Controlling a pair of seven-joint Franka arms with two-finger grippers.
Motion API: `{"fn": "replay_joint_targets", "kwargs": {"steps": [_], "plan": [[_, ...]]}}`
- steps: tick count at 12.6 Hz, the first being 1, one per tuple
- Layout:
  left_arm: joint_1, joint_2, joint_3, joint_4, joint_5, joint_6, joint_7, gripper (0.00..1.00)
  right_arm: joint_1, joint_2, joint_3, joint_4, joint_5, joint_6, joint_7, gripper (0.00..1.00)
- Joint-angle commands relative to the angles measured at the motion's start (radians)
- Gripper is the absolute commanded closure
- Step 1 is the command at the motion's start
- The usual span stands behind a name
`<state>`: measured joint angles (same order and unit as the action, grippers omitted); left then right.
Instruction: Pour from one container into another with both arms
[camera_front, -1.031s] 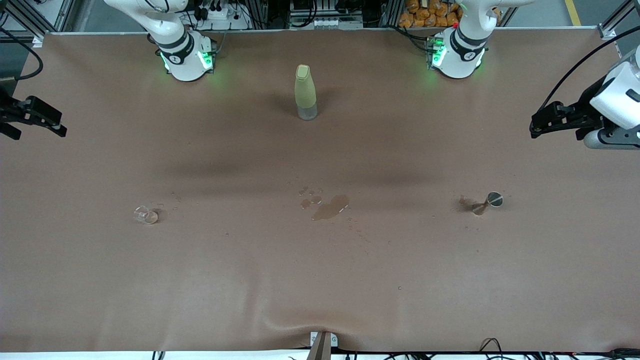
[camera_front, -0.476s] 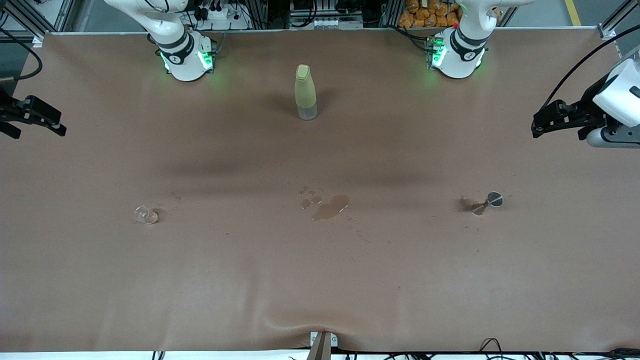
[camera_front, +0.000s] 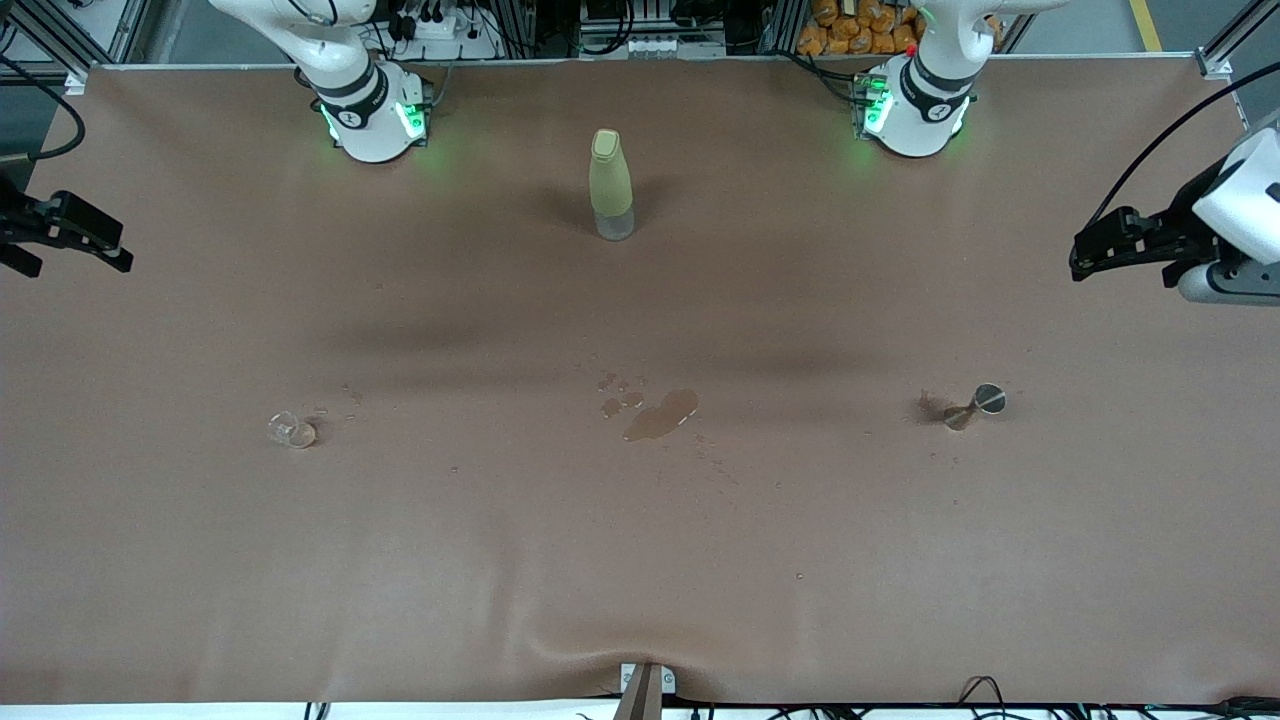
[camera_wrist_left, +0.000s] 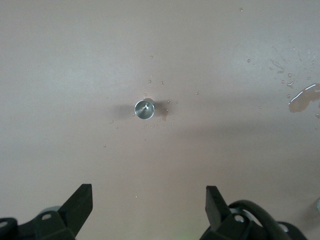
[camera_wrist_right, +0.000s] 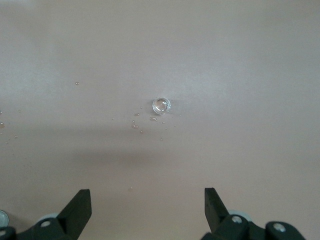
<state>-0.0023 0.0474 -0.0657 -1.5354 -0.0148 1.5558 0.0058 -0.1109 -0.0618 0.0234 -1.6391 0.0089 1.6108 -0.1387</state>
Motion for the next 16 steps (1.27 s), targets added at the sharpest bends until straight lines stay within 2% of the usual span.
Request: {"fn": "replay_joint_targets", "kwargs": {"steps": [1, 5, 9, 12, 16], "plan": [[0.018, 0.028, 0.000, 0.034, 0.010, -0.002, 0.017, 0.00, -0.024, -0.010, 0.018, 0.005, -0.012, -0.037, 0.001, 0.00], [0.088, 0.035, 0.007, 0.032, 0.009, 0.006, 0.218, 0.00, -0.030, -0.010, 0.016, 0.007, -0.012, -0.045, -0.012, 0.00], [0.189, 0.063, 0.006, 0.029, -0.026, 0.006, 0.223, 0.00, -0.062, -0.009, 0.015, 0.007, -0.012, -0.046, -0.136, 0.00], [0.214, 0.141, 0.006, 0.034, -0.114, 0.009, 0.206, 0.00, -0.064, -0.009, -0.017, 0.007, -0.006, -0.045, -0.235, 0.00], [0.235, 0.150, 0.007, 0.040, -0.116, 0.061, 0.235, 0.00, -0.064, -0.004, -0.083, 0.007, 0.000, -0.029, -0.532, 0.00]]}}
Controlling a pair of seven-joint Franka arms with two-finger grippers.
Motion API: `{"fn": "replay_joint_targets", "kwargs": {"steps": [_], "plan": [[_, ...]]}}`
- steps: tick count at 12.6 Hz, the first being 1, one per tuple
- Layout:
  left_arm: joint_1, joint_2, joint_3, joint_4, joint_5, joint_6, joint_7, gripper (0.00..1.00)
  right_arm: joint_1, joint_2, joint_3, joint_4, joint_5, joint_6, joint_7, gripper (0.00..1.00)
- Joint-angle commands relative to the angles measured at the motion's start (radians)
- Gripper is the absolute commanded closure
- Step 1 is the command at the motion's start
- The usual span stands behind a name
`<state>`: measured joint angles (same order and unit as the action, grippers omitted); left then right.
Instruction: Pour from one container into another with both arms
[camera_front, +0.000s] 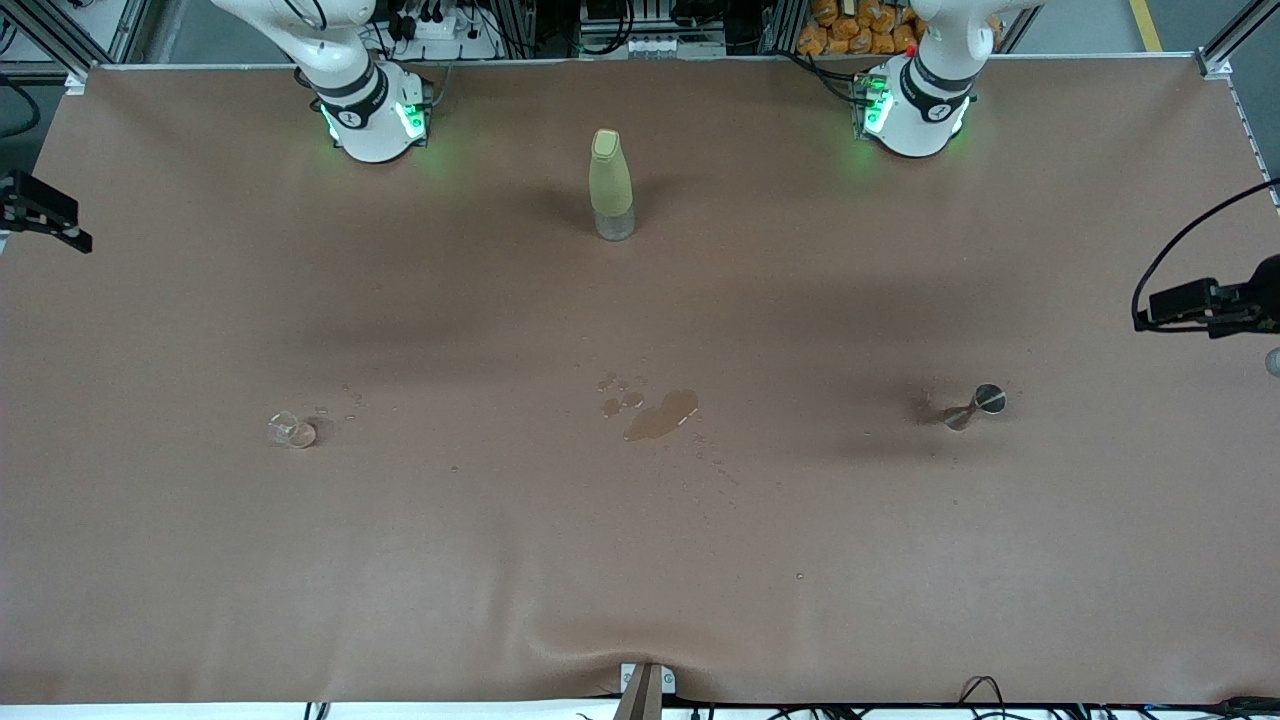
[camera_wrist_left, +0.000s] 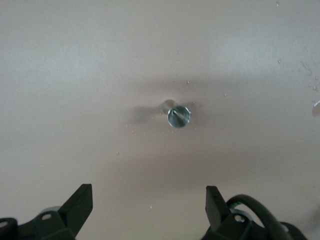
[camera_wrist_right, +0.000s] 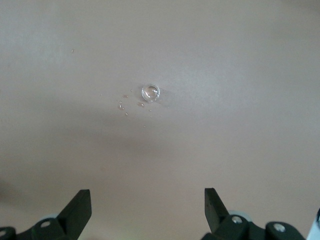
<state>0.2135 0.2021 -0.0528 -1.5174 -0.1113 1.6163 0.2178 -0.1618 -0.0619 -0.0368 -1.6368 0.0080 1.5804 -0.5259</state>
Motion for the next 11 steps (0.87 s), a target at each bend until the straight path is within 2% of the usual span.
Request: {"fn": "replay_joint_targets", "kwargs": {"steps": [1, 5, 7, 9, 11], "plan": [[0.035, 0.008, -0.006, 0.023, -0.022, 0.013, 0.053, 0.00, -0.012, 0.000, -0.044, 0.006, 0.003, 0.015, -0.246, 0.00], [0.108, 0.022, -0.007, 0.023, -0.047, 0.036, 0.265, 0.00, -0.013, 0.013, -0.112, 0.005, 0.004, 0.079, -0.633, 0.00], [0.150, 0.037, -0.007, 0.022, -0.141, 0.034, 0.322, 0.00, -0.015, 0.017, -0.138, 0.005, 0.015, 0.082, -0.759, 0.00], [0.199, 0.051, -0.007, 0.020, -0.262, 0.025, 0.414, 0.00, -0.015, 0.036, -0.192, 0.005, 0.082, 0.087, -0.895, 0.00], [0.239, 0.066, -0.007, 0.017, -0.277, 0.014, 0.654, 0.00, -0.012, 0.065, -0.242, 0.003, 0.131, 0.121, -1.035, 0.00]]}}
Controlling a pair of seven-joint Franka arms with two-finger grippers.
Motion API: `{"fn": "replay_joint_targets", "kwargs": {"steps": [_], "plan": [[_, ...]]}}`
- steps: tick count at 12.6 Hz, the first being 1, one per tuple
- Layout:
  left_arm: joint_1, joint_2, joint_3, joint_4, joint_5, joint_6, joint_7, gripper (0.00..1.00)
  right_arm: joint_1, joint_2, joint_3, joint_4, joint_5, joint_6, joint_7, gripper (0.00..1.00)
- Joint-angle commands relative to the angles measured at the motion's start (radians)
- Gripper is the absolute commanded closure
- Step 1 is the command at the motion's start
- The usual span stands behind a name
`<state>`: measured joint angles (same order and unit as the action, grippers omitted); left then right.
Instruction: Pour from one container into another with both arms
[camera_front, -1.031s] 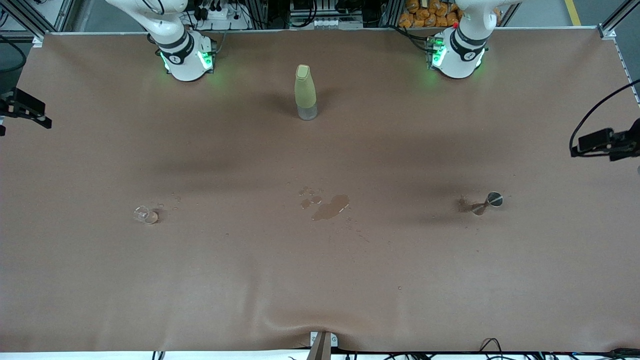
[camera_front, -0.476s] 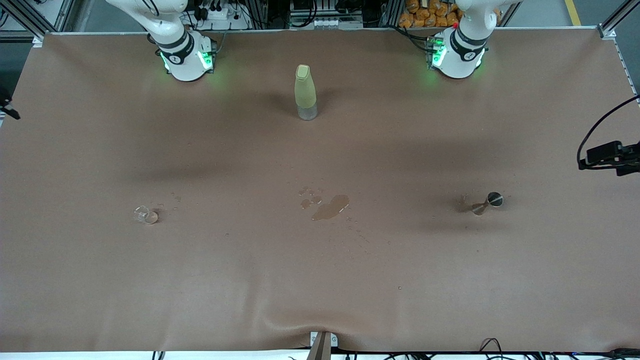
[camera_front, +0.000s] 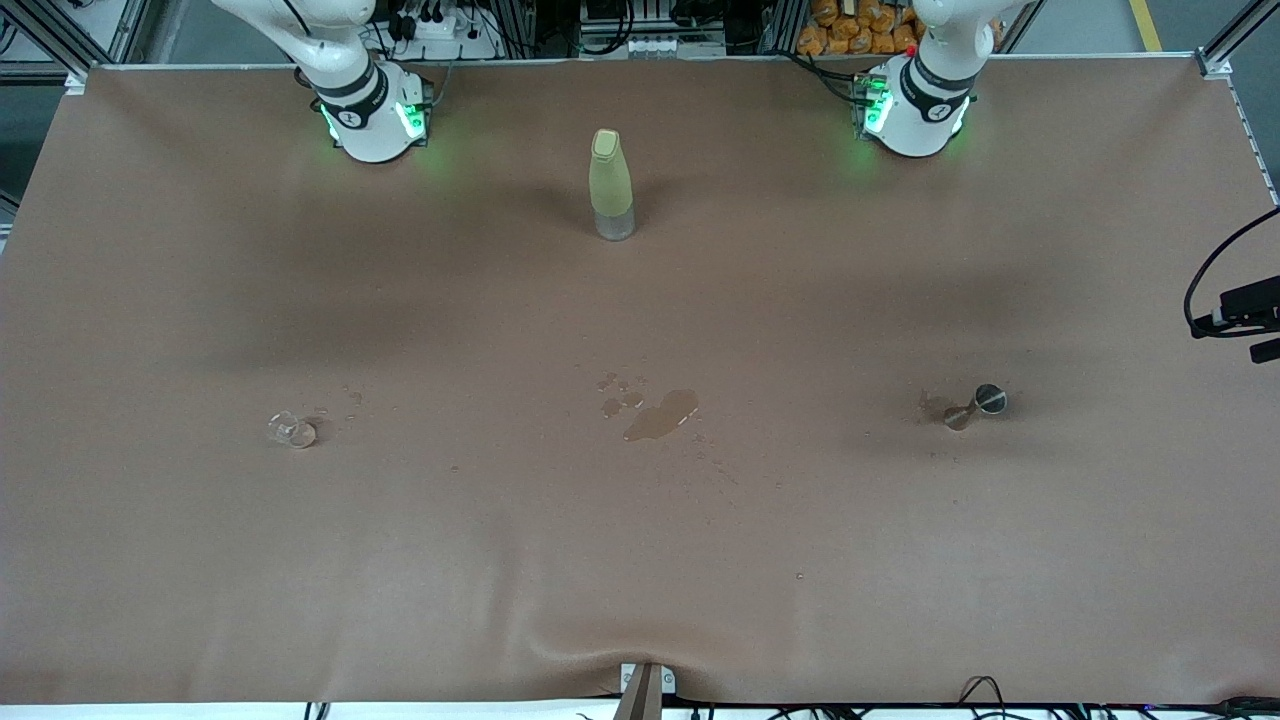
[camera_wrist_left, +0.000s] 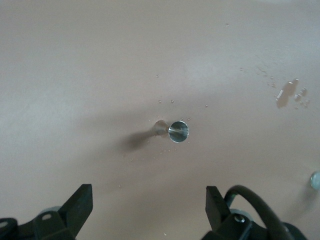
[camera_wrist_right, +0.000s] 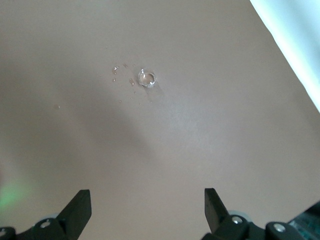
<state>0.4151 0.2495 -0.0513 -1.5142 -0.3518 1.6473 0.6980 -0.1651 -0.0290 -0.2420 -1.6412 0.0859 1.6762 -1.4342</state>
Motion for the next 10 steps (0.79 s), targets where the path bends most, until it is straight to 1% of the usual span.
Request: {"fn": "replay_joint_targets", "kwargs": {"steps": [1, 2, 4, 7, 9, 10], "plan": [[0.050, 0.034, -0.009, 0.017, -0.036, -0.038, 0.269, 0.00, -0.005, 0.050, -0.060, 0.007, 0.090, 0.036, -0.193, 0.00], [0.059, 0.051, -0.009, 0.017, -0.039, -0.059, 0.325, 0.00, -0.002, 0.073, -0.091, 0.007, 0.133, 0.040, -0.265, 0.00], [0.059, 0.082, -0.009, 0.017, -0.041, -0.096, 0.340, 0.00, 0.021, 0.125, -0.158, 0.007, 0.243, 0.045, -0.417, 0.00], [0.057, 0.122, -0.009, 0.019, -0.041, -0.096, 0.380, 0.00, 0.065, 0.216, -0.265, 0.004, 0.434, 0.037, -0.641, 0.00], [0.076, 0.136, -0.009, 0.020, -0.068, -0.089, 0.419, 0.00, 0.075, 0.268, -0.298, 0.000, 0.524, 0.025, -0.727, 0.00], [0.100, 0.160, -0.009, 0.028, -0.088, -0.081, 0.431, 0.00, 0.075, 0.294, -0.306, -0.002, 0.566, 0.002, -0.770, 0.00]]}}
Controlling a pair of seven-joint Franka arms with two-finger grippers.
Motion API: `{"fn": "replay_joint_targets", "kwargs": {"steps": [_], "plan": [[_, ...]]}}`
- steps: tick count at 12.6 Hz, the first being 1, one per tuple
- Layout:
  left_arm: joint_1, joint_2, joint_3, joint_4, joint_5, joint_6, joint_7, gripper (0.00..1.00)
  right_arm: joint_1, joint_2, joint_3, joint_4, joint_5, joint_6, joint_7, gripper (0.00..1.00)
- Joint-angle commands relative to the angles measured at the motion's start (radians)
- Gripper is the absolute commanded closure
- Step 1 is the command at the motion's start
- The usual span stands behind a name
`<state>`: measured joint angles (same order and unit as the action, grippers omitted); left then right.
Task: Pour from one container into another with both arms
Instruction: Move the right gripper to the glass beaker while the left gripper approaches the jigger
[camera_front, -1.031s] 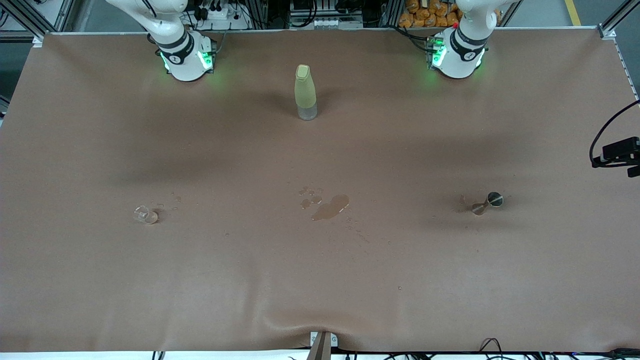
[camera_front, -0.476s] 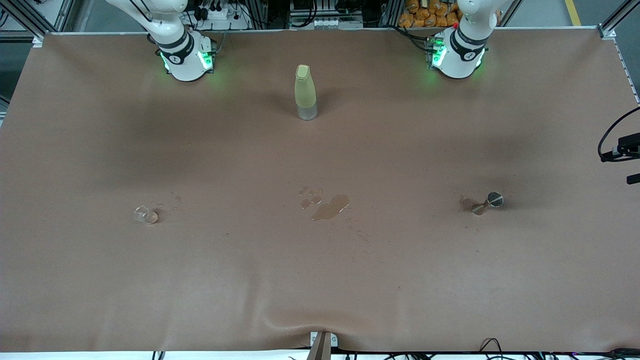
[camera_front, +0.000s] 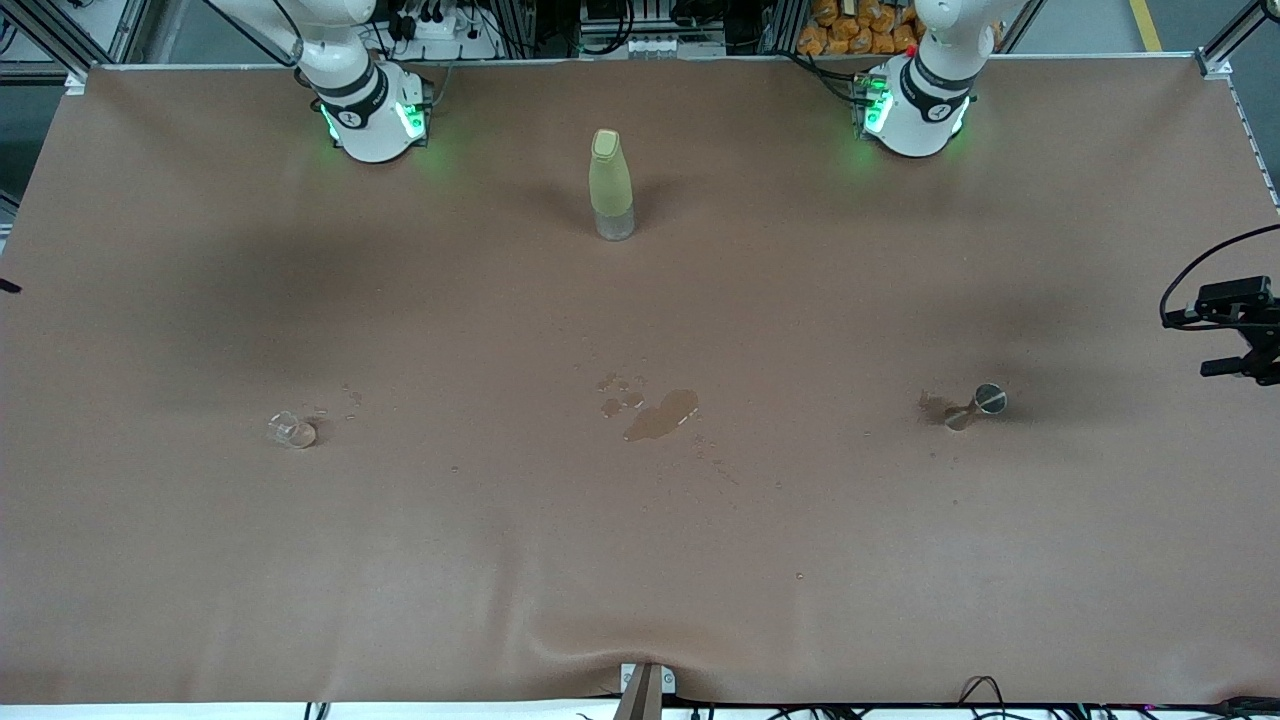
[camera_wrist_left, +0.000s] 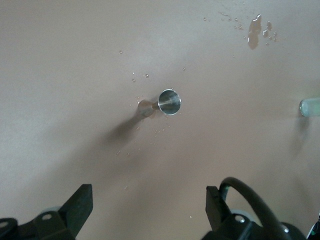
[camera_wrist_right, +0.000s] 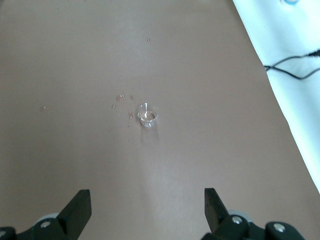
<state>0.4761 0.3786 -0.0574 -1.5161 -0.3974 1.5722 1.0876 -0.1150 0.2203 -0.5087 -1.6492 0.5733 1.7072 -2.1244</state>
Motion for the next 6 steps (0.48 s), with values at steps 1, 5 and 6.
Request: {"fn": "replay_joint_targets", "kwargs": {"steps": [1, 5, 6], "plan": [[0.044, 0.058, -0.001, 0.054, -0.038, -0.003, 0.119, 0.00, 0.025, 0.075, -0.044, 0.006, 0.124, -0.049, -0.127, 0.00], [0.059, 0.102, 0.001, 0.068, -0.038, -0.003, 0.221, 0.00, 0.023, 0.181, -0.056, 0.006, 0.270, -0.112, -0.280, 0.00], [0.056, 0.108, -0.001, 0.068, -0.043, -0.003, 0.206, 0.00, 0.020, 0.215, -0.057, 0.006, 0.302, -0.132, -0.311, 0.00]]}}
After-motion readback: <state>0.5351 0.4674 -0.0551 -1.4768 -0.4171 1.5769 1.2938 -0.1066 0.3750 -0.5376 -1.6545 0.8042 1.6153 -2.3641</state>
